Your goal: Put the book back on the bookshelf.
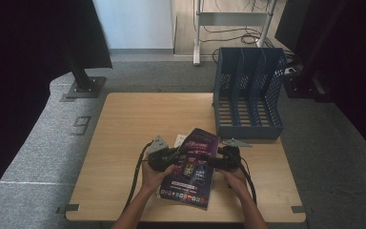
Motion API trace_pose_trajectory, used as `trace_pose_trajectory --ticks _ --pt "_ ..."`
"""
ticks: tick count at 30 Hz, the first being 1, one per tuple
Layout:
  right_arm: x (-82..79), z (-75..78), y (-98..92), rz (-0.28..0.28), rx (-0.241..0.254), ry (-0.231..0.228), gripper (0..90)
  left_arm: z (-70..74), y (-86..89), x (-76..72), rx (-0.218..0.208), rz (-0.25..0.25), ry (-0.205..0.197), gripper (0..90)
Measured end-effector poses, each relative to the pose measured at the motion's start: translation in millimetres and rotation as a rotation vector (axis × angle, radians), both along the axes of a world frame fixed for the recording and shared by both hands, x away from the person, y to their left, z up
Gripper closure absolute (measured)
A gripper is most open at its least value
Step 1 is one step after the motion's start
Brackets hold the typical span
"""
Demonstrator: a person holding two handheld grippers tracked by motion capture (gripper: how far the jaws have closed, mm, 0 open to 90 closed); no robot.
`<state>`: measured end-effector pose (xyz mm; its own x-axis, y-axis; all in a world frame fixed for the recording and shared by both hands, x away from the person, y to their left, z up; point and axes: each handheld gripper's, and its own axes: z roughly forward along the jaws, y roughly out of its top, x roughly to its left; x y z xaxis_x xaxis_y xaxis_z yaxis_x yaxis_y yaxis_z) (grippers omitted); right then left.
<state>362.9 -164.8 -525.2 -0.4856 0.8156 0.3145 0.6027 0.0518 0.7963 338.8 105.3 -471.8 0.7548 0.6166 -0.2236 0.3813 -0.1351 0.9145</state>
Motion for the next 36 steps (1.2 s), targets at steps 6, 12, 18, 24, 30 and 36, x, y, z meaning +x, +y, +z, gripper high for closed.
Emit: trace_pose_trajectory --ticks 6,12,18,24,30,36 --pt "-0.7 0.5 0.3 -0.01 0.0 0.003 22.6 -2.4 2.3 1.9 -0.008 0.004 0.01 85.9" --pt "-1.4 1.5 0.2 -0.016 0.002 0.001 24.6 -4.3 4.5 2.7 -0.018 0.01 0.022 85.9" --pt "-1.6 2.1 -0.6 -0.018 0.005 0.001 25.7 -6.1 5.5 4.5 -0.023 0.013 0.033 85.9" --pt "-2.7 3.5 -0.9 -0.024 0.009 -0.005 28.6 -8.9 7.3 6.4 -0.024 0.021 0.045 85.9" --pt "-4.5 6.4 -0.8 -0.025 0.011 -0.019 30.8 -11.3 8.2 7.0 -0.023 0.025 0.049 85.8" --pt "-5.9 9.6 -0.6 -0.02 0.018 -0.027 32.2 -16.8 10.2 9.5 -0.026 0.04 0.063 85.8"
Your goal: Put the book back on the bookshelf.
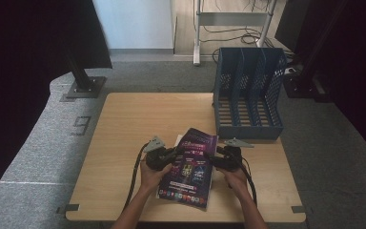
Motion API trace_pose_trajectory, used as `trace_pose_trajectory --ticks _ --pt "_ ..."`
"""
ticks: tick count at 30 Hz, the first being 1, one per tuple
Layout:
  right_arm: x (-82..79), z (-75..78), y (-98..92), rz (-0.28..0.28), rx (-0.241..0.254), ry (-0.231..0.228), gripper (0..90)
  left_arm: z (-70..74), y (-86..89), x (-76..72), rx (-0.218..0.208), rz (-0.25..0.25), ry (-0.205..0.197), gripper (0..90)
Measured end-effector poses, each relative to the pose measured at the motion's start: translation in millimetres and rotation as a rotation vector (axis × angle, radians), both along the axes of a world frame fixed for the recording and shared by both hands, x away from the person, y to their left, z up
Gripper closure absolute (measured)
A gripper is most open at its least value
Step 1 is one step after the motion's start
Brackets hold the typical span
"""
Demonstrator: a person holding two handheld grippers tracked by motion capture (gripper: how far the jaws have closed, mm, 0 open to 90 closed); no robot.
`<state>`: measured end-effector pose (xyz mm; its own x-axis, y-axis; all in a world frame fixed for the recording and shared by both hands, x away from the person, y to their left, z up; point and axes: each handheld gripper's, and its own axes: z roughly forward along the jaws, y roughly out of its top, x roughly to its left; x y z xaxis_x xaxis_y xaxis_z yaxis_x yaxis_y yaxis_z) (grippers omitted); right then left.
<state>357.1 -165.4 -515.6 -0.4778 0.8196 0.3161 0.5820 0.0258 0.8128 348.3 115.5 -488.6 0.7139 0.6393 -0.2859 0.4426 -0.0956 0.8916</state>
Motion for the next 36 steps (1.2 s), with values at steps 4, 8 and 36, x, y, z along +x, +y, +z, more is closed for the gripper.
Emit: trace_pose_trajectory --ticks 4,8,36 --pt "-0.4 0.9 0.5 0.002 -0.003 -0.006 32.6 -1.6 0.7 0.7 -0.003 0.002 0.004 85.8" --pt "-1.0 1.5 0.6 0.0 -0.014 -0.014 35.4 -1.7 0.5 0.6 0.005 0.004 0.004 85.7" --pt "-0.3 1.4 5.5 0.023 -0.021 -0.018 37.8 -28.7 -1.9 23.3 0.097 0.057 0.144 85.2"
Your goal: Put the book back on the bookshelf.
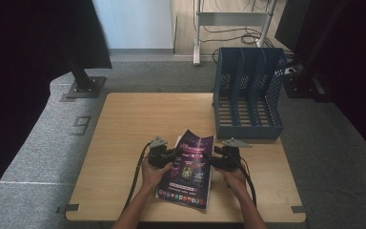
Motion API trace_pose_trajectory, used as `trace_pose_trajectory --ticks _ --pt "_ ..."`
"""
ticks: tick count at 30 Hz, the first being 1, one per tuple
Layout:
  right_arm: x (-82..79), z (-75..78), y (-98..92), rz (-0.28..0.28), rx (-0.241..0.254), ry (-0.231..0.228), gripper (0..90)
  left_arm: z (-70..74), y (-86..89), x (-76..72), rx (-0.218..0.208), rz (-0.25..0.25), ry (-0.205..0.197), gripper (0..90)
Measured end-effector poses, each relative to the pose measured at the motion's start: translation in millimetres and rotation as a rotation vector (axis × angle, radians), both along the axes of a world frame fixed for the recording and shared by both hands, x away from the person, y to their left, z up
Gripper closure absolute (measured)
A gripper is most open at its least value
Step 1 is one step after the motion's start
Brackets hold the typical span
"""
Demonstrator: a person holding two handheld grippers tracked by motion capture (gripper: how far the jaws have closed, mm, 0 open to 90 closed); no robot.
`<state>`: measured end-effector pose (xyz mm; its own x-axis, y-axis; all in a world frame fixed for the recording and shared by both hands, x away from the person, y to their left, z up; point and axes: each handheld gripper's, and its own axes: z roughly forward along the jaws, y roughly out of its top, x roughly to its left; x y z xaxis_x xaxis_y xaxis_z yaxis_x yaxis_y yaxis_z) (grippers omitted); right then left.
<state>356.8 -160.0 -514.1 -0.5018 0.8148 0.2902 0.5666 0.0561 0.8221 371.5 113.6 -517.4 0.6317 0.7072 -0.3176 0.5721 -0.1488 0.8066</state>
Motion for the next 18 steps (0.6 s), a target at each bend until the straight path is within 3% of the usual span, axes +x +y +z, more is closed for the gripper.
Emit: trace_pose_trajectory --ticks 18 --pt "5.0 -1.0 3.5 0.009 -0.016 0.018 37.8 -16.9 -2.6 11.7 0.039 0.019 0.073 85.3"
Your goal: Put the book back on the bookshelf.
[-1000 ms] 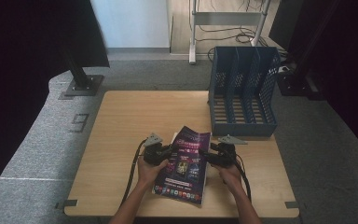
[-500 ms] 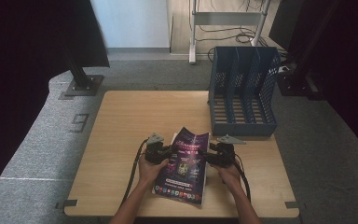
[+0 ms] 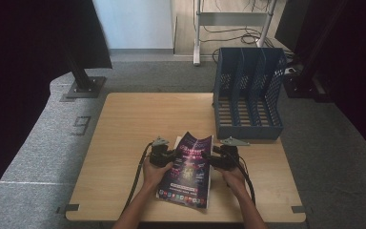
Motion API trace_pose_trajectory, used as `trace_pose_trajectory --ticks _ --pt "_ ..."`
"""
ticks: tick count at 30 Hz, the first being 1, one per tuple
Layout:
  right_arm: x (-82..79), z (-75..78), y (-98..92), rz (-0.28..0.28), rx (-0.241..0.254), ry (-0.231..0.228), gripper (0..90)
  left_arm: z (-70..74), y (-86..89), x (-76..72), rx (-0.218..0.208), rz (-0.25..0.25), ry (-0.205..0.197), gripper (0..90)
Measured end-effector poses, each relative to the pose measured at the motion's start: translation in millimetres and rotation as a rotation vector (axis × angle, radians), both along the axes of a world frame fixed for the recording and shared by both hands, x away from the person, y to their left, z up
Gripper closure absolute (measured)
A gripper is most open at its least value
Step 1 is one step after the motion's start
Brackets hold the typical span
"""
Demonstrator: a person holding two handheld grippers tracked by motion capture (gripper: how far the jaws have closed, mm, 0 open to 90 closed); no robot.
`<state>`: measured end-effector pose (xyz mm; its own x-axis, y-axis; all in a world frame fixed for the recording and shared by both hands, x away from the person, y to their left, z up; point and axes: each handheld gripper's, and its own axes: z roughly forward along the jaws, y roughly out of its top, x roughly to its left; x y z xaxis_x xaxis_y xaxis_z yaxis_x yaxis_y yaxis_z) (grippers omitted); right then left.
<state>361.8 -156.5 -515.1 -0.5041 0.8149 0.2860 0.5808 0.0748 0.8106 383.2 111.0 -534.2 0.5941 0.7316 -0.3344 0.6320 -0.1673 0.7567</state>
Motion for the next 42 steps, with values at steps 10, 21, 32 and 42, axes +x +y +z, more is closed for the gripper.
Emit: trace_pose_trajectory --ticks 10,21,32,42 --pt "4.7 -3.9 0.6 0.001 -0.005 0.016 37.6 -4.9 -1.7 2.1 0.012 0.003 0.018 85.4" --pt "10.2 -2.6 5.0 0.016 -0.014 0.007 40.2 -5.8 -2.7 1.9 0.024 0.01 0.015 85.6" --pt "20.6 -7.2 6.5 0.021 -0.043 0.05 39.4 -6.4 -2.4 2.5 0.02 0.01 0.021 85.6" --pt "27.5 -10.7 9.2 0.028 -0.057 0.066 39.1 -7.3 -2.0 3.0 0.017 0.009 0.024 85.4"
